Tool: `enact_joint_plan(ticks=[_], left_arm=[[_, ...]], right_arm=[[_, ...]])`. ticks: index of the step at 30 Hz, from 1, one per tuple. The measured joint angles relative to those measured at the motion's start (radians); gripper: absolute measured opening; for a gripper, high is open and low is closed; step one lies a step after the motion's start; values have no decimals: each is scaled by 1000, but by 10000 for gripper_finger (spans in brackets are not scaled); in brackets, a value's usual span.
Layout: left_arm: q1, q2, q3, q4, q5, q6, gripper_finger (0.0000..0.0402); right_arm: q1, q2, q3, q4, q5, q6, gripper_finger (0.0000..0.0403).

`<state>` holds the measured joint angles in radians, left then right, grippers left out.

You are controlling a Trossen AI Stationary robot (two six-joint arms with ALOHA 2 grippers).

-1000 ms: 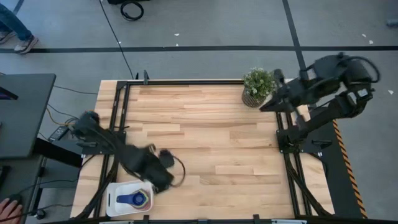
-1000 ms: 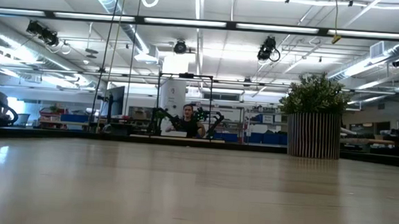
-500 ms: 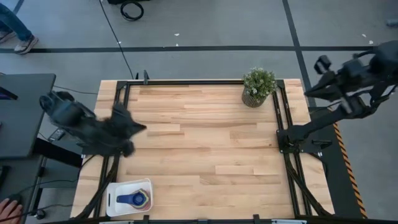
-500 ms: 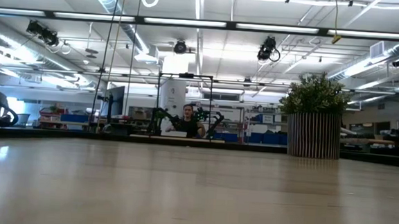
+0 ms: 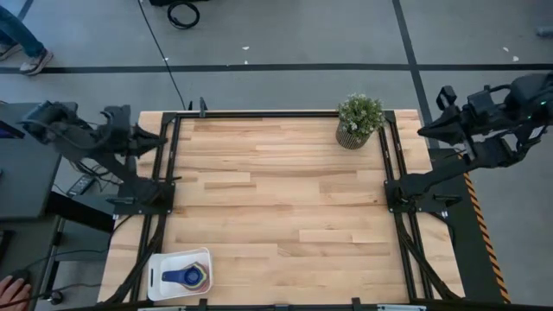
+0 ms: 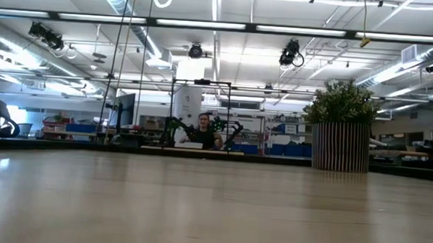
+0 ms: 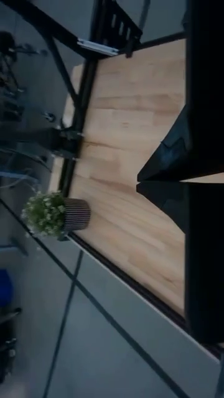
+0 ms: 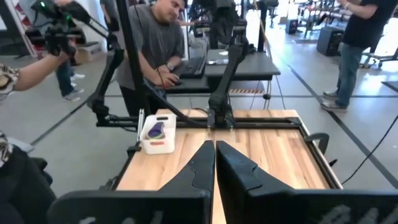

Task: Nest measuring cups in basket
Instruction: Return to Home Position

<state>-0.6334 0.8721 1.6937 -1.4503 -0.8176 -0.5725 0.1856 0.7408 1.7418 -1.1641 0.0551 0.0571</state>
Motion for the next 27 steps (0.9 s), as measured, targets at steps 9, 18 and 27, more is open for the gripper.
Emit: enact_joint_plan(ticks=[9,18,27], left_arm=[[0,-222,-270,214,23,147,8],[0,-530,-567,402,41,230,8],[0,-852,-781,621,207,427,8]], right_arm=[[0,-158,-221,155,8,36,22],[0,-289,-403,262,8,59,22],[0,-400,-589,357,57,79,22]])
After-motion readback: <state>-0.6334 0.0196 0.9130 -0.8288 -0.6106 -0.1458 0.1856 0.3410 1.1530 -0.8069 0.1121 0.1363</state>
